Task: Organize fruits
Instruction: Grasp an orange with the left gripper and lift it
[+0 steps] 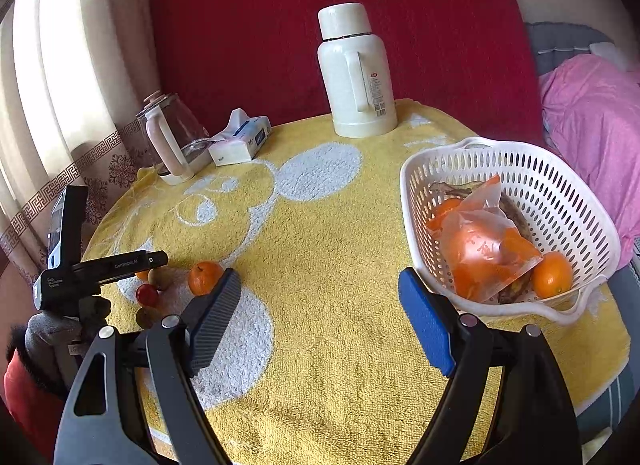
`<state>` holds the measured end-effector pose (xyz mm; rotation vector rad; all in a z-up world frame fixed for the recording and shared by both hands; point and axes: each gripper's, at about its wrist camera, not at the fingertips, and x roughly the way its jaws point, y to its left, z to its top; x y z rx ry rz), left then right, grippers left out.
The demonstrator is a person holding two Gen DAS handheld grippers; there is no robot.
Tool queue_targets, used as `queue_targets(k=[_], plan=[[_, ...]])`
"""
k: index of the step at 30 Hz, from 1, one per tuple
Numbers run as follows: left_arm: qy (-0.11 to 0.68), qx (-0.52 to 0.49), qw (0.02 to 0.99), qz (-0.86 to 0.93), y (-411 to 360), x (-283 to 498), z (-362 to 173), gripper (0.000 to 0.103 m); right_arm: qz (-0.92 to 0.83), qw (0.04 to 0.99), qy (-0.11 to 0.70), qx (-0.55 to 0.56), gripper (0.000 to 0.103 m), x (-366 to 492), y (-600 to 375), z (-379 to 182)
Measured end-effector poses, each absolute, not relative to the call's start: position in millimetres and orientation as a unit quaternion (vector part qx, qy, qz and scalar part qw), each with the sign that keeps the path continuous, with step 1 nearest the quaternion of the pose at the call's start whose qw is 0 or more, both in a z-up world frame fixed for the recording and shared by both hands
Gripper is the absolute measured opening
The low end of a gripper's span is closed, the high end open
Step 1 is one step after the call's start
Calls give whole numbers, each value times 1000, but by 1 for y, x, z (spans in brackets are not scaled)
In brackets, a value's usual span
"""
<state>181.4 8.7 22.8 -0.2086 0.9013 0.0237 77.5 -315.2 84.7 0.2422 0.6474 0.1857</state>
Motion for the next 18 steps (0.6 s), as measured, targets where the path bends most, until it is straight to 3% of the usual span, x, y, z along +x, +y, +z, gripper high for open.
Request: queue_targets(k=[3, 18], plan=[[433, -109, 895, 1, 11, 179, 24, 46, 91, 936, 319, 117, 82, 78, -314, 83], [398, -159, 904, 0, 38, 161, 38, 46, 90, 934, 326, 112, 82, 81, -309, 79]])
